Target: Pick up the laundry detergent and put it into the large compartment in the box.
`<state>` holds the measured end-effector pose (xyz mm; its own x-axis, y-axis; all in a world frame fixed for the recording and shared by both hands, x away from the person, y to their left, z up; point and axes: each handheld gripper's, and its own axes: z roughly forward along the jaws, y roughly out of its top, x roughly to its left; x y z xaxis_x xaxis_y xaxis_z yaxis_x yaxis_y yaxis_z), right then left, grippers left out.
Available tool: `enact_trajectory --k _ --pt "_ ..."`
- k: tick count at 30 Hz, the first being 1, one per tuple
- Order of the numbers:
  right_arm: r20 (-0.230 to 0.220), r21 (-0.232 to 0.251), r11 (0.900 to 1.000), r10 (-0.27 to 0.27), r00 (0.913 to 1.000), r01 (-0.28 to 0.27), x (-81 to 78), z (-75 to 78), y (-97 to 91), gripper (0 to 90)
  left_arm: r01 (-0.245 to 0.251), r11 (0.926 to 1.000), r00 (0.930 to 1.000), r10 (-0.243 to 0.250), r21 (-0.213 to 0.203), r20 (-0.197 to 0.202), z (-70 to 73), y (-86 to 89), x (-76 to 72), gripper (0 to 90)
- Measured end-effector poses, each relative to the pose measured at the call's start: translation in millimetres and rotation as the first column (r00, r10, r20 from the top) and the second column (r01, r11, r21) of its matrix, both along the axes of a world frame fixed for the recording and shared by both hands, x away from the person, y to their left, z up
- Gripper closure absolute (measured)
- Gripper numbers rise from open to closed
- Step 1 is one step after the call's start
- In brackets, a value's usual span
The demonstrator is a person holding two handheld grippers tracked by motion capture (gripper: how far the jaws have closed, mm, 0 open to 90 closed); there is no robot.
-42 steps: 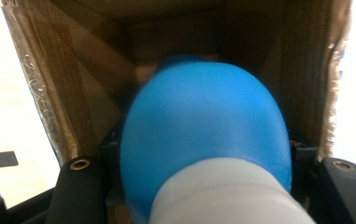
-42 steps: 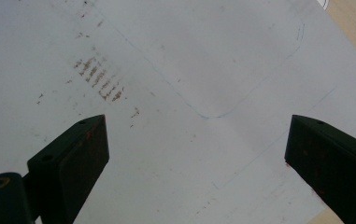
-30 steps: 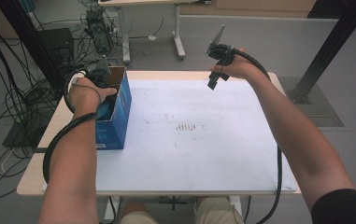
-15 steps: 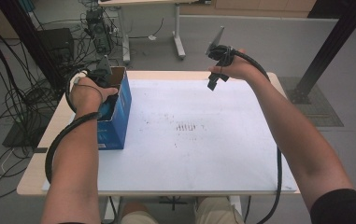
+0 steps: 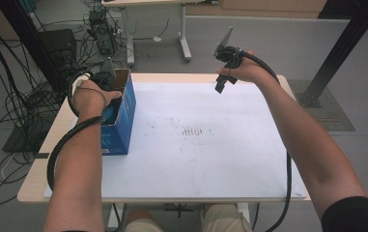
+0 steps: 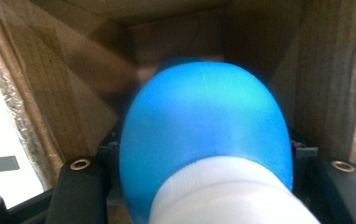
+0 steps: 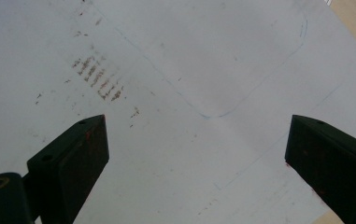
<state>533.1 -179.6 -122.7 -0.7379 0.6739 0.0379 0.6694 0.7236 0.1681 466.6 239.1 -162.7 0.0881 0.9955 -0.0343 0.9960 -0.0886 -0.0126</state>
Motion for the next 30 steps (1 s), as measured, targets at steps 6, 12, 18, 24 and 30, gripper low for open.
enact_trajectory --k 6,12,18,24,30 --pt "-0.003 -0.001 1.0000 -0.002 1.0000 0.002 0.1 -0.8 -0.3 6.2 0.002 1.0000 1.0000 -0.002 0.003 -0.004 -0.1 -0.8 1.2 37.6" --pt "-0.006 0.000 1.0000 0.000 1.0000 0.000 0.4 -2.1 0.3 6.1 0.004 1.0000 1.0000 -0.004 0.004 -0.003 -0.2 -1.2 0.9 37.6" --pt "-0.006 -0.001 1.0000 0.002 1.0000 -0.002 0.4 -2.5 1.8 6.2 0.003 1.0000 1.0000 -0.003 0.003 -0.002 -0.4 -0.4 0.4 37.6" --pt "-0.010 -0.004 1.0000 0.000 1.0000 0.000 0.3 -2.3 1.8 6.3 0.004 1.0000 1.0000 -0.004 0.002 -0.002 -0.5 0.1 0.7 37.6" --pt "-0.008 -0.006 1.0000 -0.002 1.0000 0.002 -0.5 -1.5 1.5 6.3 0.004 1.0000 1.0000 -0.004 0.002 -0.003 -0.6 0.0 0.8 37.6"
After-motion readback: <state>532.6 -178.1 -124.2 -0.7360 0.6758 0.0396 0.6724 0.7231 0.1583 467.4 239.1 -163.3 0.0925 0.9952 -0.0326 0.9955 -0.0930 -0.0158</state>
